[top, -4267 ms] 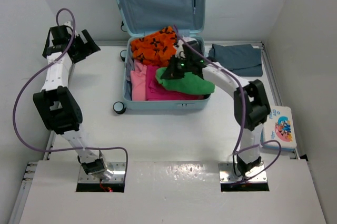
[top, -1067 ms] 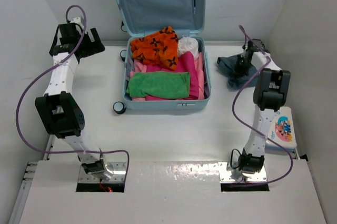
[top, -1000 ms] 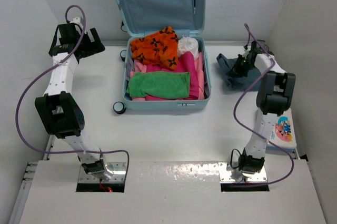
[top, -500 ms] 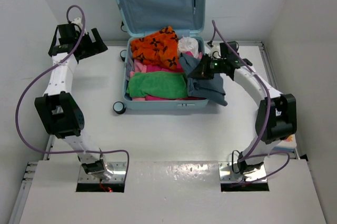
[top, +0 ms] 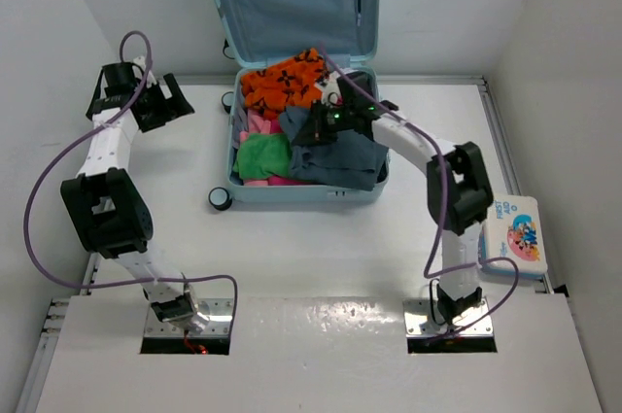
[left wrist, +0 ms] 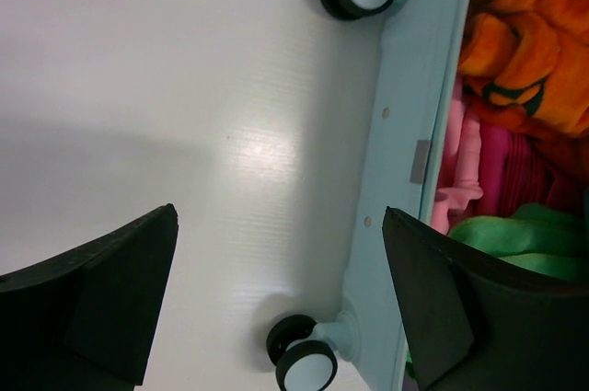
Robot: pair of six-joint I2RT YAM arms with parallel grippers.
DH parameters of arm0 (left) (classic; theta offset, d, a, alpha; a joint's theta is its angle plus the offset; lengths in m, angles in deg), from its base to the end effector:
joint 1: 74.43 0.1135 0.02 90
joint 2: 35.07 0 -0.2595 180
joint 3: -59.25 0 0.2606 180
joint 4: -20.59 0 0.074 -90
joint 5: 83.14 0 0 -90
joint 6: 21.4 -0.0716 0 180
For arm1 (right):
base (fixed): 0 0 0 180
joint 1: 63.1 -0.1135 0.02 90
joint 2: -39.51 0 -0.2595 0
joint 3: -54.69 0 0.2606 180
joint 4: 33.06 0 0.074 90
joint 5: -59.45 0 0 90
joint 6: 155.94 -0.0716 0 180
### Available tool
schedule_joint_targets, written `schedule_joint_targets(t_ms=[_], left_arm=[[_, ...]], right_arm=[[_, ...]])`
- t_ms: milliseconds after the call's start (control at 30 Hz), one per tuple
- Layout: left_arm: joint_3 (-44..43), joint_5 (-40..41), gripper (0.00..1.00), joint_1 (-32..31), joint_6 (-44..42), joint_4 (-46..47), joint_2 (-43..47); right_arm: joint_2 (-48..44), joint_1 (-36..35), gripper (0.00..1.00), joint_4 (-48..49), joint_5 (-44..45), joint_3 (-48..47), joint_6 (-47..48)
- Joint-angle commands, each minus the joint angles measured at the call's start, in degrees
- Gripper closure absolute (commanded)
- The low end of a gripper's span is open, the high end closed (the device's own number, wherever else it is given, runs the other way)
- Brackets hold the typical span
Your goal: Pack the luggage
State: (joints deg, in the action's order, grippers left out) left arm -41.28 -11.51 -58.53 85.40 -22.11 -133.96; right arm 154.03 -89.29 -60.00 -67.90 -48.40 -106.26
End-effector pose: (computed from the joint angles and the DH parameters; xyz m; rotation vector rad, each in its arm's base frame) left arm 0.4175 0.0955 0.2841 -0.4776 2.2202 -0.3743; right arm 0.4167 0.2534 0.2167 -0.0943 2.4308 1.3154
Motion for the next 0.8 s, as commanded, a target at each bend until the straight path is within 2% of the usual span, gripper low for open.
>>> schedule_joint_targets(t_ms=[0, 167, 300, 500, 567, 667, 767], left_arm=[[1.35, -1.4, 0.06, 1.33, -0.88, 0.56, 4.15], [4.42, -1.93, 0.06, 2.99, -0.89, 0.56, 5.82], [5.04, -1.93, 0.06, 3.52, -1.42, 0.56, 6.34], [5.04, -2.45, 0.06, 3.52, -0.89, 0.56, 6.34], [5.04, -2.46, 0.06, 3.52, -0.89, 1.08, 5.82], [4.43, -2.46, 0.06, 3.52, -0.36, 1.09, 4.77], [3.9, -2.46, 0.06, 3.52, 0.17, 1.09, 4.76]], right_arm=[[4.82, -3.07, 1.0, 1.41, -0.71, -7.51, 4.19], [11.58, -6.75, 1.0, -2.53, -1.94, -15.06, 10.06], [13.62, -8.43, 1.0, -5.35, -3.52, -17.53, 14.47], [14.85, -11.68, 1.0, -11.41, -5.63, -20.77, 30.18], [16.52, -12.74, 1.0, -16.58, -6.51, -22.62, 34.57], [18.72, -14.06, 1.0, -20.54, -6.08, -27.81, 37.93], [18.64, -14.24, 1.0, -19.08, -3.19, -26.94, 38.29]])
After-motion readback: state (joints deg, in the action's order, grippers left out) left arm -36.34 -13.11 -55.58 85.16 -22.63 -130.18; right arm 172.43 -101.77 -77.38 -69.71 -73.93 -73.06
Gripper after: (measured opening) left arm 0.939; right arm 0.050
